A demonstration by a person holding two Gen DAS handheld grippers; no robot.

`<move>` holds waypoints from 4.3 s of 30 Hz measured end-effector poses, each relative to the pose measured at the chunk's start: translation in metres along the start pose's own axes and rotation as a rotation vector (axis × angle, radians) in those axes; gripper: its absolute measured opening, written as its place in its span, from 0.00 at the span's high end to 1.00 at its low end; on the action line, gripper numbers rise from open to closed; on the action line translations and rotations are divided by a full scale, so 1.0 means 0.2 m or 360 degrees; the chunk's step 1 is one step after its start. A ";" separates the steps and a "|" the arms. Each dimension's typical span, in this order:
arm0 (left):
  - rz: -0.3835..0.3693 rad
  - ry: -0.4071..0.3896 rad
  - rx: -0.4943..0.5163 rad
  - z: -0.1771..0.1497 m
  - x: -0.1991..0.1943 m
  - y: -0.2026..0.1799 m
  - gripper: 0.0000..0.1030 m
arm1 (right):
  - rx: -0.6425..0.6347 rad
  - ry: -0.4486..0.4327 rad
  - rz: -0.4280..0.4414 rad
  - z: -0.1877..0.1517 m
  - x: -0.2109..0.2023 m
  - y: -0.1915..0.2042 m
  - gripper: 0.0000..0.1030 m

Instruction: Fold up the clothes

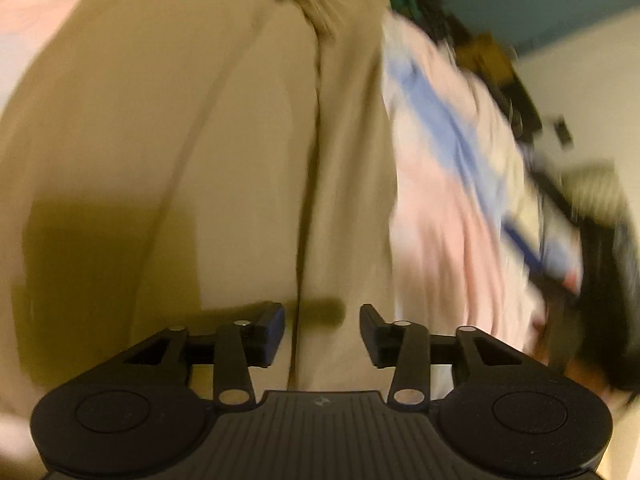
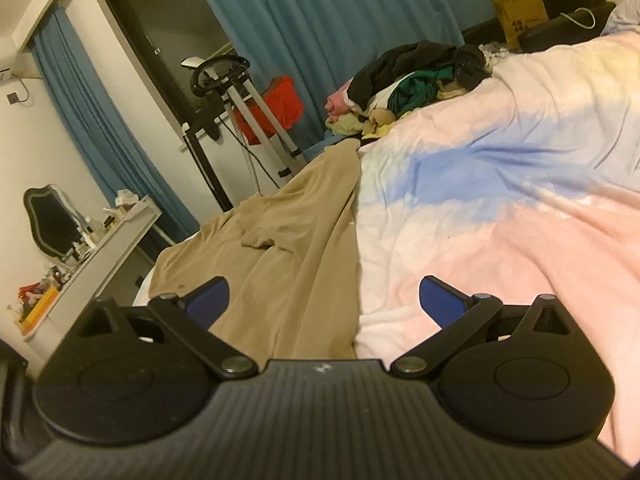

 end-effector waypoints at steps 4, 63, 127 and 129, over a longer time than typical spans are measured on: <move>0.0045 -0.0220 -0.0063 0.38 0.06 -0.01 0.46 | -0.0043 0.0015 -0.0037 -0.02 0.09 0.01 0.00; -0.0089 0.0093 -0.0024 -0.22 0.15 -0.05 0.86 | -0.0080 -0.0103 -0.0034 -0.05 -0.01 0.04 0.00; 0.0515 -0.1095 -0.0021 0.35 -0.94 0.67 0.02 | -0.1098 0.0329 0.0291 -0.34 1.83 1.72 0.94; 0.0513 -0.1106 -0.0011 0.31 -0.94 0.65 0.02 | -0.1056 0.0190 0.0284 -0.24 1.75 1.69 0.95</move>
Point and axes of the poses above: each gripper's, at about its wrist camera, not at the fingertips, and x roughly the way its jaws point, y to its left, z to its top, the point moved 2 cm from there along x, roughly the way its jaws point, and after that the axes turned 2 degrees about y, right-handed, at the moved point
